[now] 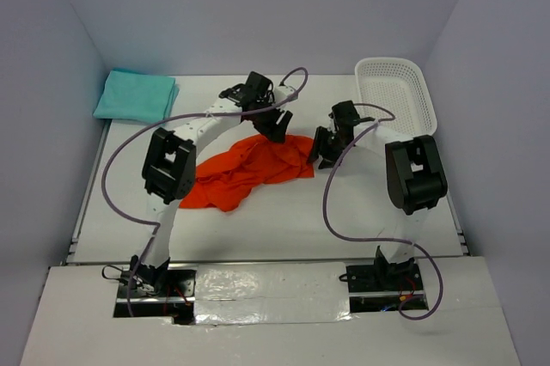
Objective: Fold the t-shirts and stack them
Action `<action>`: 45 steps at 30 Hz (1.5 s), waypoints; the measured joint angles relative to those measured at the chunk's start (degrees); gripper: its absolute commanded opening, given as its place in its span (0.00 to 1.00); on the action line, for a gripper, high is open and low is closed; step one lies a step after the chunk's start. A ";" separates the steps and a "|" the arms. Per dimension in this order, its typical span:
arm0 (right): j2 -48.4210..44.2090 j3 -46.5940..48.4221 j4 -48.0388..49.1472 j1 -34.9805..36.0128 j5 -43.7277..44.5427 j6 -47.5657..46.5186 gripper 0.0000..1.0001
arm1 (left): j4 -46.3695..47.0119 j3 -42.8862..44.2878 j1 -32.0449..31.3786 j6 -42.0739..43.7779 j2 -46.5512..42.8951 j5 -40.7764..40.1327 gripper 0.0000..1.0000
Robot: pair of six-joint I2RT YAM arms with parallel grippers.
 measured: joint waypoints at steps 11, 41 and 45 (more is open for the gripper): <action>-1.18 -4.50 3.56 3.76 2.86 3.17 0.59 | 2.67 1.55 -4.07 -8.57 8.17 -8.85 0.00; -12.87 23.98 0.74 0.07 -8.04 -5.05 0.00 | -13.40 20.26 14.51 6.99 -12.48 4.57 0.06; -16.39 28.52 -3.82 1.38 -8.68 -8.04 0.00 | -17.53 21.16 14.45 12.24 -17.44 8.46 0.17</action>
